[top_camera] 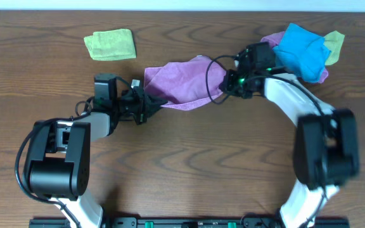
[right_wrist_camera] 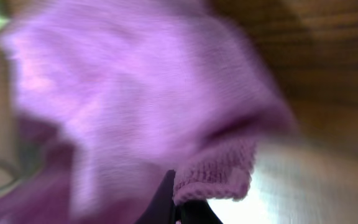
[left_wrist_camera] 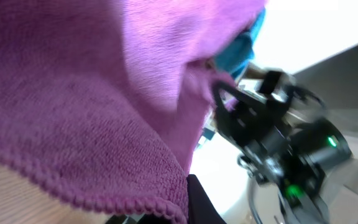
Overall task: Fold the cloth
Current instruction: 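Lift and stretch the purple cloth between both grippers, then lay it flat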
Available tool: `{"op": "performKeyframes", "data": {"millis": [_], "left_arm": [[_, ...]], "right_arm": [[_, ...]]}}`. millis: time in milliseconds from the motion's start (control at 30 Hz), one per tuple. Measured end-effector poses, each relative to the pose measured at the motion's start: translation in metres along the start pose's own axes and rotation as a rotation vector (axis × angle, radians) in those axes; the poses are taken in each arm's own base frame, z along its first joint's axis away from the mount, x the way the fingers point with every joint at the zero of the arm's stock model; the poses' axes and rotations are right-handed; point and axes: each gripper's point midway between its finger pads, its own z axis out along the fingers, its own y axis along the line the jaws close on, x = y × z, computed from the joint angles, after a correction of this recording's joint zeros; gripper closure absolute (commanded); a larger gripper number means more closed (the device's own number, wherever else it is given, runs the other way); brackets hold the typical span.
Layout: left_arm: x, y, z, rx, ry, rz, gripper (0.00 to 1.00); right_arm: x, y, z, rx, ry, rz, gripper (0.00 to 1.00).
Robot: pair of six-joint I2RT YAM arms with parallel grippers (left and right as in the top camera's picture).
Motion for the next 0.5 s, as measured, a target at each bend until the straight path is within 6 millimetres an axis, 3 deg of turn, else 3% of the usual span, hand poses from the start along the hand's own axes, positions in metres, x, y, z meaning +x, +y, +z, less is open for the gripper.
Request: {"op": "performKeyframes", "data": {"millis": [200, 333, 500], "left_arm": [[0.001, -0.038, -0.002, 0.053, 0.034, 0.067, 0.94], [-0.003, -0.083, -0.005, 0.104, 0.031, 0.146, 0.94], [-0.015, -0.133, -0.012, 0.152, -0.031, 0.239, 0.94]], "right_arm": [[-0.007, 0.057, -0.092, -0.066, -0.145, -0.120, 0.99], [-0.011, 0.073, -0.125, -0.068, -0.233, -0.164, 0.99], [-0.025, 0.075, -0.135, -0.047, -0.312, -0.198, 0.99]]}}
